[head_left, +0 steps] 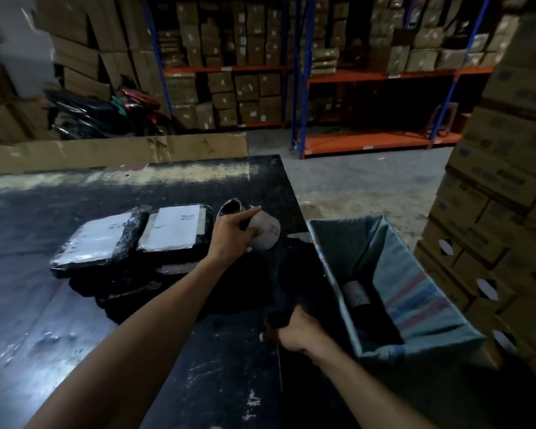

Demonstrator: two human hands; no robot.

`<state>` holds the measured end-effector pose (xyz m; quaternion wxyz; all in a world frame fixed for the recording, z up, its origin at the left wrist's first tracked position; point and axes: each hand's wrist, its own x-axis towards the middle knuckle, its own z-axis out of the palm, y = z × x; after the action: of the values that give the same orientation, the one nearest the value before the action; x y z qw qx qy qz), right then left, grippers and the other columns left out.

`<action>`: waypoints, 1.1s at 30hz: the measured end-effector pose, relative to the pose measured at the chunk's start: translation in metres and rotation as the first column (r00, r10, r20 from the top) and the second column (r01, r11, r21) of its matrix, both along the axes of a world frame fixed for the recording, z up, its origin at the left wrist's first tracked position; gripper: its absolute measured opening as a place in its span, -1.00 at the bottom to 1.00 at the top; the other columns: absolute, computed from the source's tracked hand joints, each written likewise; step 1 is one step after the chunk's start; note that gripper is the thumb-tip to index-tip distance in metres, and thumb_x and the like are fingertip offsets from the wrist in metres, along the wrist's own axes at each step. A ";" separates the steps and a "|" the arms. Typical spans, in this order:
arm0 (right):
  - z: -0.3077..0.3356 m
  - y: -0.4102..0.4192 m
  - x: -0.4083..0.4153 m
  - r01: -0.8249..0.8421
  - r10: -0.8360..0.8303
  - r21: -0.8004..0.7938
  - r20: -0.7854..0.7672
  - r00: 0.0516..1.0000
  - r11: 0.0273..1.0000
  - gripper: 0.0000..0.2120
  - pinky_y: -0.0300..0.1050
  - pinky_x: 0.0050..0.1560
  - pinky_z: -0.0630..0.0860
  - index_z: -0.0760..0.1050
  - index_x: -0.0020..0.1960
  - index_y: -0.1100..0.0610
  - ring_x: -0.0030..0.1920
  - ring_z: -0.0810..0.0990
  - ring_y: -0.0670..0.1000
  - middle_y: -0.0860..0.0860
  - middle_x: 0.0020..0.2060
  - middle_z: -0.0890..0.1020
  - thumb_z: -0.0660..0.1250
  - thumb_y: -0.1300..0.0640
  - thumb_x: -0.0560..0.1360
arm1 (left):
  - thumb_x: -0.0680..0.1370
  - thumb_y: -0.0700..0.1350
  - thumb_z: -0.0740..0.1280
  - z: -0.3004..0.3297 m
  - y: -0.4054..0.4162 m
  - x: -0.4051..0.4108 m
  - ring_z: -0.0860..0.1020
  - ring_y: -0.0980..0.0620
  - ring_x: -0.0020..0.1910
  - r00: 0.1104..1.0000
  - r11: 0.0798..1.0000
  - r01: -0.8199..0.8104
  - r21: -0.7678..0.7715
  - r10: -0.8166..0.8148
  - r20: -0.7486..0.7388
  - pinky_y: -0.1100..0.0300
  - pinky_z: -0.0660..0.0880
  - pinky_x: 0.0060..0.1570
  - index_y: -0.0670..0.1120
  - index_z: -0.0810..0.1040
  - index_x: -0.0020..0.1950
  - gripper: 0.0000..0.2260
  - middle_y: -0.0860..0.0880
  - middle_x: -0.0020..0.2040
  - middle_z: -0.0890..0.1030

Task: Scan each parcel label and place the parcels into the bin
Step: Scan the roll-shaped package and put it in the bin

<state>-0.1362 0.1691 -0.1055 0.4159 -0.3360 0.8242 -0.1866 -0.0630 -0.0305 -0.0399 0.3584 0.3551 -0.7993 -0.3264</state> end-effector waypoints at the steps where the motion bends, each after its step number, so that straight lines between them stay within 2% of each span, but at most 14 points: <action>1: -0.002 0.003 0.001 0.042 -0.040 -0.056 0.031 0.999 0.998 -0.17 -0.13 0.33 0.53 0.36 0.51 0.14 0.33 0.57 0.08 0.12 0.39 0.56 0.58 -0.14 0.37 | 0.44 -0.21 0.54 0.003 0.003 0.006 0.58 0.28 0.05 0.998 1.000 0.011 0.025 -0.010 -0.054 0.55 0.45 -0.07 0.02 0.64 0.29 -0.57 0.08 0.14 0.67; 3: -0.001 0.007 0.001 0.149 -0.125 -0.205 0.129 0.984 0.967 -0.52 -0.16 0.12 0.61 0.53 0.25 0.10 0.04 0.64 -0.07 0.03 0.16 0.67 0.57 0.01 0.41 | 0.45 -0.20 0.54 0.007 0.009 0.016 0.57 0.38 -0.03 0.991 0.997 0.035 0.063 -0.026 -0.128 0.55 0.45 -0.08 0.01 0.65 0.28 -0.59 0.10 0.11 0.66; 5: 0.012 0.007 -0.003 0.259 -0.187 -0.328 0.237 0.954 0.908 -0.65 -0.22 -0.04 0.57 0.51 0.14 0.10 -0.09 0.59 -0.14 -0.01 0.02 0.66 0.54 0.06 0.43 | 0.44 -0.21 0.54 0.011 0.012 0.025 0.54 0.45 -0.08 0.983 0.994 0.042 0.097 -0.024 -0.183 0.53 0.46 -0.12 0.00 0.66 0.26 -0.60 0.06 0.07 0.68; 6: 0.021 0.005 -0.005 0.332 -0.224 -0.392 0.297 0.928 0.858 -0.62 -0.14 0.03 0.60 0.52 0.16 0.07 -0.05 0.64 -0.04 0.04 0.02 0.67 0.54 0.07 0.41 | 0.43 -0.21 0.54 0.012 0.014 0.029 0.55 0.46 -0.11 0.978 0.993 0.040 0.112 -0.016 -0.207 0.53 0.45 -0.14 0.00 0.66 0.26 -0.60 0.04 0.06 0.69; 8: 0.046 -0.002 -0.011 0.464 -0.251 -0.481 0.443 0.861 0.744 -0.52 0.20 0.18 0.63 0.55 0.23 0.00 0.03 0.69 0.23 0.17 0.06 0.70 0.59 -0.01 0.36 | 0.42 -0.22 0.55 0.014 0.018 0.035 0.57 0.46 -0.15 0.970 0.989 0.032 0.143 0.004 -0.245 0.50 0.48 -0.14 0.00 0.67 0.25 -0.59 0.00 0.04 0.71; 9: 0.058 -0.005 -0.014 0.505 -0.221 -0.511 0.516 0.828 0.696 -0.47 0.29 0.09 0.64 0.55 0.23 0.02 -0.05 0.70 0.27 0.20 0.00 0.70 0.60 -0.08 0.33 | 0.42 -0.21 0.55 0.014 0.020 0.035 0.58 0.45 -0.16 0.965 0.987 0.026 0.156 0.016 -0.260 0.49 0.50 -0.13 -0.01 0.67 0.25 -0.59 -0.01 0.04 0.72; 11: 0.083 -0.010 -0.018 0.536 -0.156 -0.569 0.581 0.799 0.624 -0.35 0.19 -0.20 0.68 0.53 0.25 0.13 -0.31 0.66 0.20 0.19 -0.20 0.67 0.60 -0.20 0.32 | 0.42 -0.21 0.56 0.015 0.025 0.040 0.58 0.43 -0.17 0.958 0.986 0.013 0.168 0.036 -0.285 0.47 0.52 -0.12 -0.02 0.66 0.26 -0.59 -0.02 0.05 0.72; 14: 0.105 -0.015 -0.020 0.537 -0.198 -0.641 0.525 0.828 0.548 -0.32 -0.08 -0.45 0.56 0.53 0.23 0.17 -0.45 0.59 0.07 0.15 -0.29 0.67 0.47 -0.33 0.36 | 0.44 -0.21 0.55 0.018 0.034 0.042 0.61 0.35 -0.12 0.947 0.985 0.020 0.174 0.037 -0.318 0.46 0.53 -0.12 -0.03 0.65 0.29 -0.58 -0.02 0.06 0.72; 18: 0.114 -0.018 -0.015 0.490 -0.263 -0.717 0.415 0.871 0.496 -0.44 -0.14 -0.50 0.49 0.48 0.17 0.04 -0.50 0.57 0.00 0.09 -0.32 0.68 0.40 -0.36 0.40 | 0.46 -0.21 0.53 0.020 0.042 0.045 0.64 0.13 0.07 0.947 0.986 0.043 0.164 0.012 -0.320 0.47 0.53 -0.05 -0.04 0.62 0.32 -0.58 -0.02 0.13 0.68; 20: 0.116 -0.018 -0.013 0.461 -0.280 -0.739 0.367 0.887 0.492 -0.50 -0.15 -0.50 0.50 0.45 0.12 -0.01 -0.52 0.56 -0.02 0.07 -0.35 0.67 0.39 -0.36 0.41 | 0.47 -0.22 0.52 0.020 0.043 0.047 0.63 0.16 0.05 0.950 0.987 0.046 0.154 0.005 -0.312 0.48 0.52 -0.06 -0.06 0.62 0.32 -0.58 -0.01 0.13 0.68; 24: 0.119 -0.017 -0.011 0.441 -0.295 -0.747 0.333 0.896 0.497 -0.56 -0.15 -0.52 0.50 0.44 0.10 -0.02 -0.54 0.55 -0.04 0.04 -0.39 0.65 0.38 -0.31 0.42 | 0.47 -0.27 0.51 0.020 0.045 0.049 0.62 0.37 -0.14 0.958 0.984 0.045 0.173 0.006 -0.287 0.46 0.54 -0.18 -0.06 0.61 0.33 -0.56 0.06 0.09 0.65; 27: 0.120 -0.016 -0.010 0.433 -0.292 -0.745 0.324 0.900 0.507 -0.55 -0.15 -0.51 0.50 0.44 0.11 -0.01 -0.54 0.55 -0.04 0.04 -0.39 0.65 0.38 -0.30 0.41 | 0.46 -0.24 0.52 0.021 0.045 0.051 0.62 0.33 -0.11 0.956 0.980 0.033 0.195 0.026 -0.291 0.41 0.57 -0.16 -0.03 0.62 0.33 -0.56 0.10 0.08 0.64; 31: 0.121 -0.017 -0.007 0.400 -0.297 -0.751 0.279 0.913 0.525 -0.53 -0.16 -0.49 0.51 0.44 0.15 -0.04 -0.51 0.59 -0.04 0.12 -0.26 0.74 0.38 -0.32 0.41 | 0.47 -0.20 0.52 0.023 0.042 0.055 0.62 0.33 -0.08 0.953 0.985 0.040 0.168 0.013 -0.302 0.41 0.57 -0.10 0.00 0.63 0.31 -0.59 0.06 0.07 0.67; 33: 0.120 -0.017 -0.005 0.397 -0.299 -0.756 0.274 0.914 0.520 -0.51 -0.18 -0.50 0.50 0.44 0.17 -0.05 -0.50 0.59 -0.04 0.13 -0.25 0.75 0.38 -0.32 0.40 | 0.47 -0.20 0.52 0.024 0.042 0.055 0.64 0.23 0.00 0.952 0.985 0.032 0.168 0.022 -0.306 0.32 0.60 0.01 -0.01 0.63 0.31 -0.59 0.01 0.11 0.69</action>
<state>-0.1416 0.1519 0.0150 0.2195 -0.3033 0.6782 -0.6324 -0.0077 0.0111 -0.0154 0.4455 0.3275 -0.7040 -0.4458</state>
